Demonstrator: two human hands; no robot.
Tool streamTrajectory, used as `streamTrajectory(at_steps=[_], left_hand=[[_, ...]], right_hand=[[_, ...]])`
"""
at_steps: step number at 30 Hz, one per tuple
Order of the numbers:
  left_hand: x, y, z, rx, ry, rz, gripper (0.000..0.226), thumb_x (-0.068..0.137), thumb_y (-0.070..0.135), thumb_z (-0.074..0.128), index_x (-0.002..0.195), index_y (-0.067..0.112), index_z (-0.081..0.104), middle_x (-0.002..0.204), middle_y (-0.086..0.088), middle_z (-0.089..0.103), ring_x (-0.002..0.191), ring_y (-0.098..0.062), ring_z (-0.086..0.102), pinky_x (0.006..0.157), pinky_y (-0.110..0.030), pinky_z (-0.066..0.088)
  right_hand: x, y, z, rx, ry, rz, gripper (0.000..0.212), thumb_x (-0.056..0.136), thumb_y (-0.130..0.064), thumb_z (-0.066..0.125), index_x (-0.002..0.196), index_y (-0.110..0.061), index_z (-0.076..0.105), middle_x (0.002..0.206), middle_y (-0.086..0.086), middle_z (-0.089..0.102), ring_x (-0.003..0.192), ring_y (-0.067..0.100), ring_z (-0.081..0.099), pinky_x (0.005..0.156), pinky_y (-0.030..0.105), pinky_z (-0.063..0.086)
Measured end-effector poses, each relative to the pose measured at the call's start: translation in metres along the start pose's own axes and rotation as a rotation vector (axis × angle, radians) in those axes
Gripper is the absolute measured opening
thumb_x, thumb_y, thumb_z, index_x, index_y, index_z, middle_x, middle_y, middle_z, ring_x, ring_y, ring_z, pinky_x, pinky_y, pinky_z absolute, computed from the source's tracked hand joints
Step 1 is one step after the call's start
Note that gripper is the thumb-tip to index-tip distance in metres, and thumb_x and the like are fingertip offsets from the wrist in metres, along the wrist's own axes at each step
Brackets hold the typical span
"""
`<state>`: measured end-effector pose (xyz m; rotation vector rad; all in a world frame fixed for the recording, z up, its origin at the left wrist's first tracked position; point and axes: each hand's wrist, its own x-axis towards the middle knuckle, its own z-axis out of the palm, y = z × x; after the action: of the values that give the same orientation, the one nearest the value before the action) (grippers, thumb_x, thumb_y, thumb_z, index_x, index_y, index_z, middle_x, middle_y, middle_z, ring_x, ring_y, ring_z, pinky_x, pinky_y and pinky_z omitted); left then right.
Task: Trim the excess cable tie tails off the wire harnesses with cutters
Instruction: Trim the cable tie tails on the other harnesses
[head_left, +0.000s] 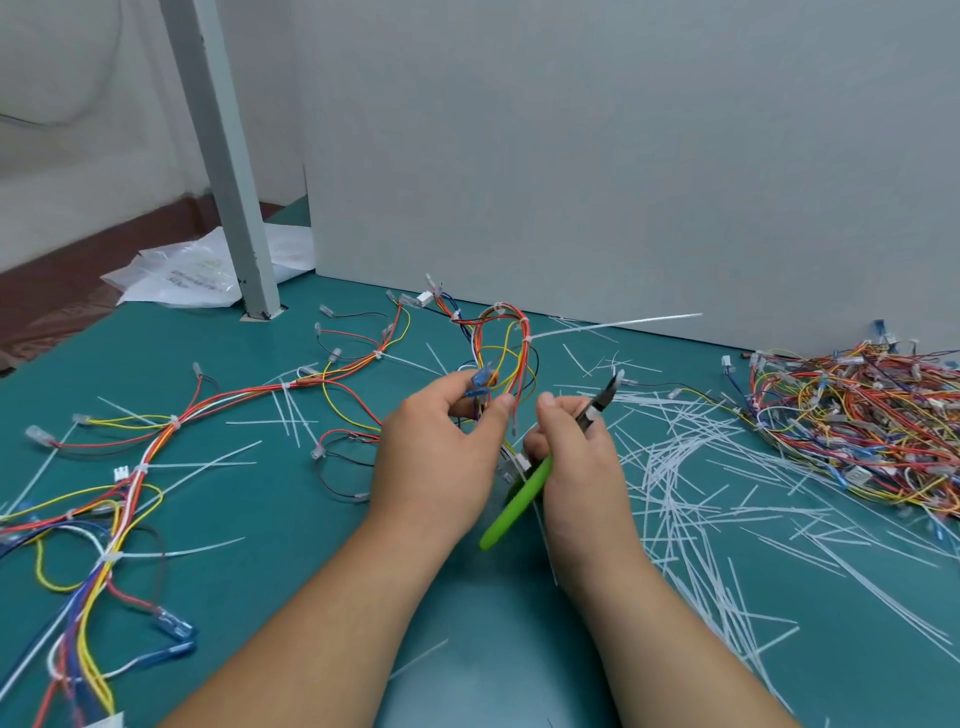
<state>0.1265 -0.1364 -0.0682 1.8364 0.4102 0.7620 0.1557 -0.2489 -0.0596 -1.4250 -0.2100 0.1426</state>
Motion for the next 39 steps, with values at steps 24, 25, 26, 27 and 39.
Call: streamTrajectory(at_steps=[24, 25, 26, 27, 39], left_hand=[[0.0025, -0.002, -0.0046, 0.05, -0.002, 0.031, 0.024, 0.091, 0.041, 0.071, 0.115, 0.039, 0.075, 0.078, 0.019, 0.07, 0.048, 0.001, 0.048, 0.049, -0.01, 0.033], [0.0019, -0.0017, -0.0045, 0.055, -0.007, 0.039, 0.023, 0.092, 0.04, 0.071, 0.114, 0.038, 0.075, 0.078, 0.019, 0.07, 0.048, 0.003, 0.048, 0.049, -0.009, 0.032], [0.0013, -0.0014, -0.0044, 0.058, -0.01, 0.045, 0.023, 0.092, 0.038, 0.07, 0.114, 0.037, 0.076, 0.079, 0.02, 0.07, 0.049, 0.004, 0.048, 0.05, -0.008, 0.031], [0.0007, -0.0012, -0.0043, 0.065, -0.016, 0.051, 0.022, 0.093, 0.037, 0.07, 0.114, 0.037, 0.076, 0.082, 0.019, 0.07, 0.051, 0.005, 0.048, 0.052, -0.009, 0.032], [-0.0022, 0.0061, -0.0078, 0.293, -0.069, 0.154, 0.023, 0.098, 0.034, 0.058, 0.115, 0.039, 0.073, 0.081, 0.006, 0.06, 0.073, -0.014, 0.055, 0.063, -0.029, 0.042]], right_hand=[[-0.0011, 0.0027, -0.0042, -0.452, 0.315, -0.346, 0.049, 0.086, -0.025, 0.082, 0.121, -0.048, 0.058, 0.117, -0.018, 0.057, 0.118, 0.01, 0.059, 0.111, 0.049, 0.042], [-0.0008, 0.0029, -0.0043, -0.455, 0.316, -0.339, 0.048, 0.086, -0.025, 0.082, 0.124, -0.045, 0.059, 0.117, -0.017, 0.057, 0.119, 0.01, 0.059, 0.112, 0.049, 0.041], [-0.0007, 0.003, -0.0045, -0.46, 0.315, -0.331, 0.048, 0.086, -0.026, 0.082, 0.127, -0.042, 0.061, 0.118, -0.016, 0.057, 0.119, 0.011, 0.059, 0.113, 0.049, 0.04], [-0.0007, 0.0028, -0.0046, -0.466, 0.312, -0.324, 0.049, 0.086, -0.027, 0.082, 0.13, -0.039, 0.063, 0.12, -0.014, 0.058, 0.12, 0.011, 0.058, 0.113, 0.049, 0.04], [-0.0003, 0.0034, -0.0056, -0.458, 0.255, -0.338, 0.049, 0.087, -0.022, 0.081, 0.133, -0.034, 0.066, 0.118, -0.012, 0.057, 0.119, 0.009, 0.058, 0.113, 0.043, 0.04]])
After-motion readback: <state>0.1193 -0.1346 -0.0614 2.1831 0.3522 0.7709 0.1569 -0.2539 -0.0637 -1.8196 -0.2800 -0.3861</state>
